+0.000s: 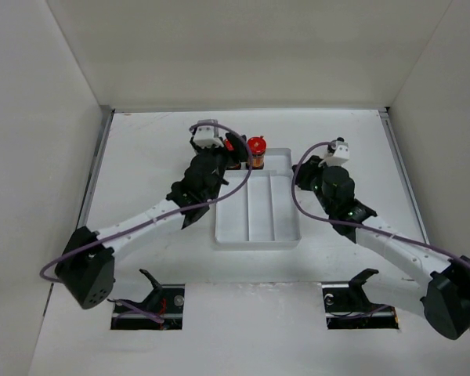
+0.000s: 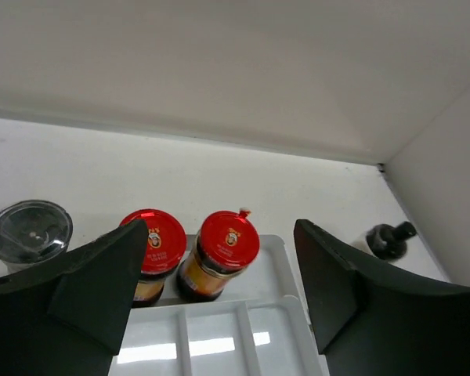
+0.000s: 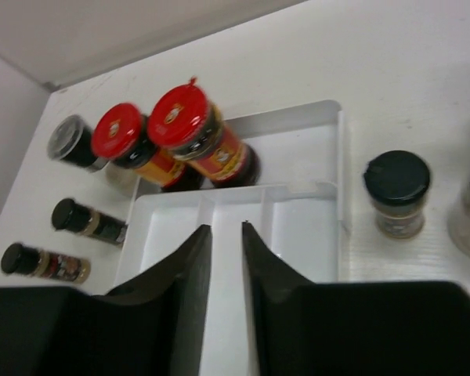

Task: Organize the condiment bottles

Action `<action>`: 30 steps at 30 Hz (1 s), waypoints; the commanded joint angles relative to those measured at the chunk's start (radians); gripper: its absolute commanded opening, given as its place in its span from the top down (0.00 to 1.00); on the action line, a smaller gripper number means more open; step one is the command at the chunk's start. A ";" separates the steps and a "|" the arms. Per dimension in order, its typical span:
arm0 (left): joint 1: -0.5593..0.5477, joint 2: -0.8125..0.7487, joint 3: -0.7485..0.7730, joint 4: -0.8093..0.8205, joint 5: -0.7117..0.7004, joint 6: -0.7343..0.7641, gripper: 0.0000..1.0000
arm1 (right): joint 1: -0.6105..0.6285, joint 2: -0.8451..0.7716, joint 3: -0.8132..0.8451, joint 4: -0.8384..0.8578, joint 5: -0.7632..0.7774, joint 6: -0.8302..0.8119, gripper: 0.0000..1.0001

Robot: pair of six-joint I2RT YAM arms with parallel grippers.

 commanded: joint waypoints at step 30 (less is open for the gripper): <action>-0.113 -0.113 -0.527 0.415 0.278 -0.184 0.34 | -0.326 0.334 0.220 -0.235 0.200 -0.081 0.18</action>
